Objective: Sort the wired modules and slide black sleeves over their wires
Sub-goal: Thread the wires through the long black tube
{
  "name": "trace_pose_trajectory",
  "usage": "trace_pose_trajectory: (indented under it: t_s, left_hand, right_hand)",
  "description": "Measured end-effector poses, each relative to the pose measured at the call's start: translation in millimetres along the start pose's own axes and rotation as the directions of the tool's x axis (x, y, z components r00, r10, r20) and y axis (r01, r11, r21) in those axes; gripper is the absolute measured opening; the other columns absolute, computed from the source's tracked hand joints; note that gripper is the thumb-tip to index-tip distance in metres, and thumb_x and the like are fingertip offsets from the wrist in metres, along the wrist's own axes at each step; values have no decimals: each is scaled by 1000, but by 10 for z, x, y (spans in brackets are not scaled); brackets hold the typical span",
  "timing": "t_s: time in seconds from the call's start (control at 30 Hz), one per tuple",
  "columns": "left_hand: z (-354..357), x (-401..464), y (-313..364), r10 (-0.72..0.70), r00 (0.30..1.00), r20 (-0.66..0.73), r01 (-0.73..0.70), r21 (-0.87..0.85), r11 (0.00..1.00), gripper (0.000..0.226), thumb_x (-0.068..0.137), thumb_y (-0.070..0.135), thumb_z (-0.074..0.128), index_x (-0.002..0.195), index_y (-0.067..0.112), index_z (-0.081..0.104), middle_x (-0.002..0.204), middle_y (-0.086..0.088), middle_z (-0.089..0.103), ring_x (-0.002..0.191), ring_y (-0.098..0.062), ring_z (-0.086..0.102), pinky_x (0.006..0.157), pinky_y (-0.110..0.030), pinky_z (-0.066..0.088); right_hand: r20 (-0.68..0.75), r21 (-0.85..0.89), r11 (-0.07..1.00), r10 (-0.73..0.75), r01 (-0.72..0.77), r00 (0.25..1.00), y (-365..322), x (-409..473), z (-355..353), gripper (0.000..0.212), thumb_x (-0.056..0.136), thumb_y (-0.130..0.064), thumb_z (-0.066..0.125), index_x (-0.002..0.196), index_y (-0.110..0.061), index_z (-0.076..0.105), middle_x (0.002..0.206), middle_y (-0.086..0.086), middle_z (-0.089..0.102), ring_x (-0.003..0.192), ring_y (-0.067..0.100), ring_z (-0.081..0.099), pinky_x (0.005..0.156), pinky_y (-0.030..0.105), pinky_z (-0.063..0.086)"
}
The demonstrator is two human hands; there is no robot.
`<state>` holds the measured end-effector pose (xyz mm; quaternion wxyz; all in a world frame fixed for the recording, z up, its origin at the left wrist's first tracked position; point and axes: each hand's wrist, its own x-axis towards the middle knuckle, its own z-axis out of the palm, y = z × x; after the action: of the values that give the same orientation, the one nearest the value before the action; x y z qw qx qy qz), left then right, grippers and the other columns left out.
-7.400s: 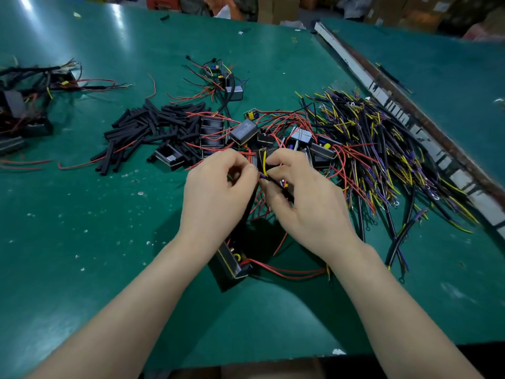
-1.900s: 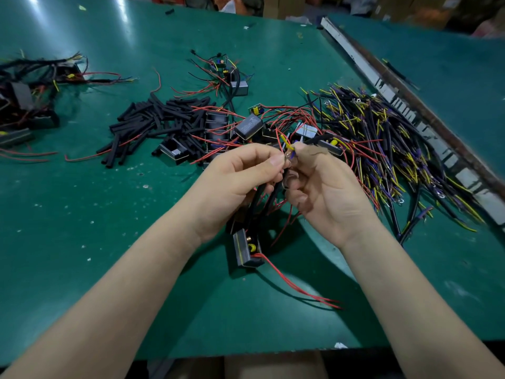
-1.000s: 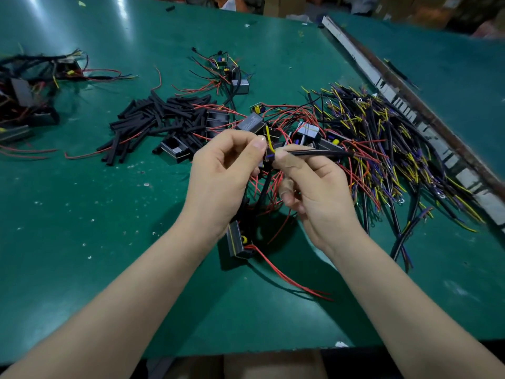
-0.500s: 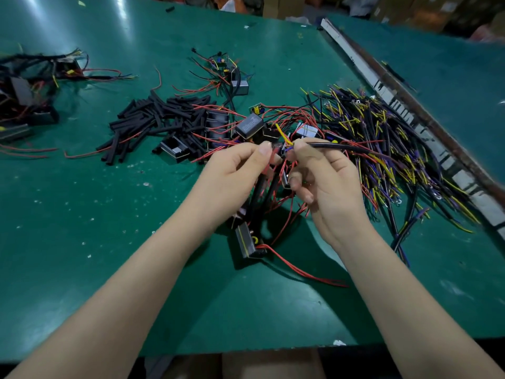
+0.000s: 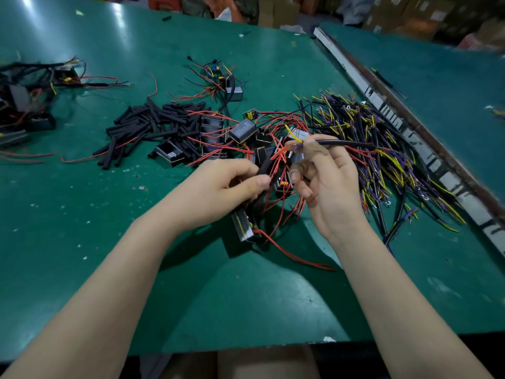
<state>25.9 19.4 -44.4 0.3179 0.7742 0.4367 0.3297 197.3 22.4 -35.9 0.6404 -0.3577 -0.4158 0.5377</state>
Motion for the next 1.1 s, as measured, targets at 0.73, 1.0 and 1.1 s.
trace_pose_trajectory:
  t_s: [0.73,1.0,1.1]
  left_hand:
    - [128,-12,110,169,912,-373,-143,96,985,17,87,29,62,96,17,69,81,2,65,75,-8,55,71,-22,42]
    - [118,-17,142,81,924,-374,-108,-51,993,7,84,29,63,91,27,64,69,8,58,57,3,49,57,-12,36]
    - [114,-14,160,114,915,-386,-116,19,993,9,85,26,63,92,21,67,74,10,60,70,-3,53,66,-14,39]
  right_hand:
    - [86,-165,984,-61,74,994,-44,7,-60,9,82,-18,63,75,-23,63,60,-8,57,44,5,45,38,12,30]
    - [100,-243,969,-28,51,995,-45,3,-62,6,79,-22,64,74,-23,66,62,-7,60,53,6,52,42,15,32]
    - [141,-251,968,16,20,990,-73,16,-73,16,80,-21,61,69,-28,70,63,-7,62,51,7,53,42,15,33]
